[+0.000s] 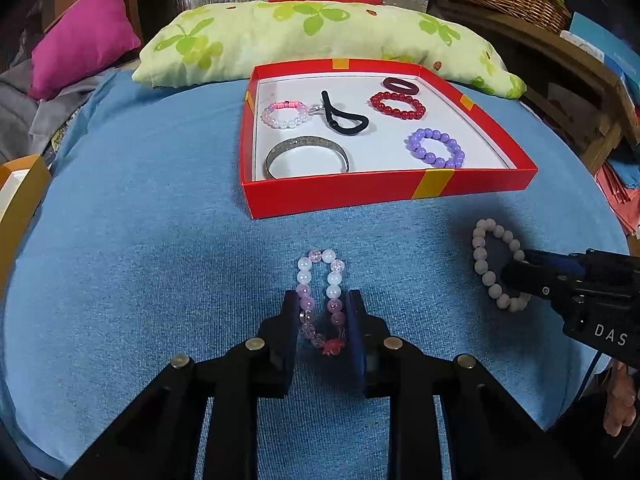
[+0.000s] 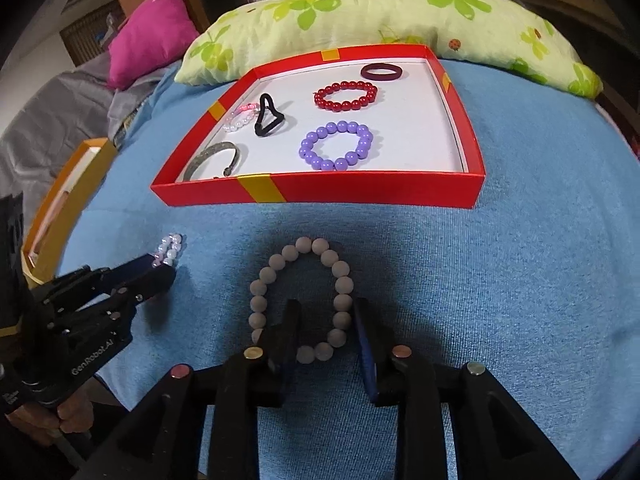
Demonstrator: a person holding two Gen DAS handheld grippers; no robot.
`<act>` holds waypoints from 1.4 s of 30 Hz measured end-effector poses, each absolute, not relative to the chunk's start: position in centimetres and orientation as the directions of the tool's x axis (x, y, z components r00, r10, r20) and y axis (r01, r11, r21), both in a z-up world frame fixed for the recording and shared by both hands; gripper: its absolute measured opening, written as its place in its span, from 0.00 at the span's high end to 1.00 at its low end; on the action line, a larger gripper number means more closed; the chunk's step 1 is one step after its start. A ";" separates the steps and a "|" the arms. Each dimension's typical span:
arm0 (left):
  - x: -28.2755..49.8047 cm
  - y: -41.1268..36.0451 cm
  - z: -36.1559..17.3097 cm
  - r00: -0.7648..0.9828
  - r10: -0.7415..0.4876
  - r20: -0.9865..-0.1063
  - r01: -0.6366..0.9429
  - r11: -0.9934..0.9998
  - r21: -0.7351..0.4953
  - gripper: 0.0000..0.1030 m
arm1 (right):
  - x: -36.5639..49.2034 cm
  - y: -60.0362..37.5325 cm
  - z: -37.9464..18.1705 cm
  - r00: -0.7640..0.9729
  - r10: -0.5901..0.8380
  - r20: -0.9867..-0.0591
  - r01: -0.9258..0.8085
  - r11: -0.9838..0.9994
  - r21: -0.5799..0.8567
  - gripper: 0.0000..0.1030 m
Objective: Organize jewelry
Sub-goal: 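Close the right tool on the pearl bracelet and lift it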
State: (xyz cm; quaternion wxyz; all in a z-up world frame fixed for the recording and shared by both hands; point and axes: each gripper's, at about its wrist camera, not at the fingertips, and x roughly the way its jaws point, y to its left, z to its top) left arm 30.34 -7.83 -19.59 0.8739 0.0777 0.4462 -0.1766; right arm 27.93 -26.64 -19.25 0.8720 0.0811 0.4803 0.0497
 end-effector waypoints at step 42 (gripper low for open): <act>29.9 -4.7 -16.5 0.607 -0.251 -0.754 0.329 0.943 -0.049 0.85 | 27.4 -28.0 -18.1 0.605 0.161 -0.780 0.042 0.972 0.232 0.89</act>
